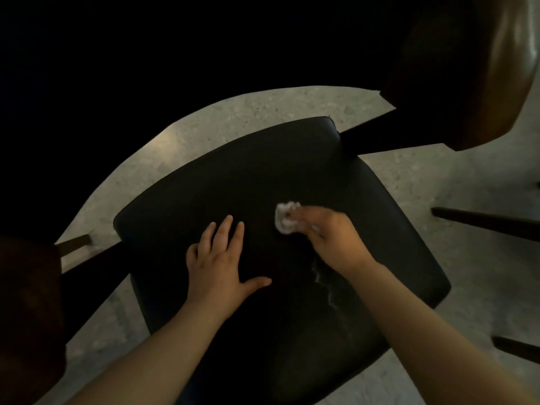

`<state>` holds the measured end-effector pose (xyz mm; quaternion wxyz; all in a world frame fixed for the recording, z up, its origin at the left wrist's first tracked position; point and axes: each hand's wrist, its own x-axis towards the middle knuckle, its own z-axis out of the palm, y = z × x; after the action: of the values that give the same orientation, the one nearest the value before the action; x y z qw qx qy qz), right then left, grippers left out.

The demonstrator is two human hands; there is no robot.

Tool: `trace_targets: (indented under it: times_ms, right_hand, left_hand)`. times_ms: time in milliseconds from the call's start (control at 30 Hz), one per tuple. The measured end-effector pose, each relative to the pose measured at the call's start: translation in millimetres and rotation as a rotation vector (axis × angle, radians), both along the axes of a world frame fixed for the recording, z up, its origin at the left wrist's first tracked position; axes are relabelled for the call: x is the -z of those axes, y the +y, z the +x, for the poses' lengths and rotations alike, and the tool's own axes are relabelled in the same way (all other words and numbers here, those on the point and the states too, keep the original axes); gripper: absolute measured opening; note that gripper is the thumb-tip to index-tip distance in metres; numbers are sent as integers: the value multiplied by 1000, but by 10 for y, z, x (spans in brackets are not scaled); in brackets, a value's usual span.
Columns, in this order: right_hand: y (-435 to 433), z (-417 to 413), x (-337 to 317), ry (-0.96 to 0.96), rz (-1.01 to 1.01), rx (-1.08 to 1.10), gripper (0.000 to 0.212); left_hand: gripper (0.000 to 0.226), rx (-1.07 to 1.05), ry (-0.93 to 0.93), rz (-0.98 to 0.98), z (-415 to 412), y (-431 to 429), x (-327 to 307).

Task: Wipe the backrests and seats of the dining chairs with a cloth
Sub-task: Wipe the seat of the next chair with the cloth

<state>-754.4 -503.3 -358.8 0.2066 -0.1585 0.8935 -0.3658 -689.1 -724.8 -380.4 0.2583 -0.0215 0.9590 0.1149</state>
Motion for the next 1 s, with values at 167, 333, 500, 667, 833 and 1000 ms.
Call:
trace_targets:
  times_ms: [167, 333, 500, 667, 833, 1000]
  right_hand:
    - [139, 79, -195, -10, -31, 58, 34]
    - [-589, -597, -168, 23, -65, 99, 31]
    - [-842, -693, 91, -124, 35, -5, 31]
    - [-263, -13, 34, -114, -74, -150, 28]
    - [69, 206, -110, -112, 3, -67, 37]
    - [-481, -179, -107, 44, -42, 138, 31]
  left_hand:
    - [106, -50, 44, 72, 39, -20, -36]
    - [96, -257, 181, 65, 164, -143, -42]
    - [85, -236, 171, 39, 196, -285, -7]
    - [82, -198, 122, 20, 212, -290, -37]
    - [81, -201, 101, 6, 192, -273, -76]
    - [80, -197, 108, -5, 188, -269, -75]
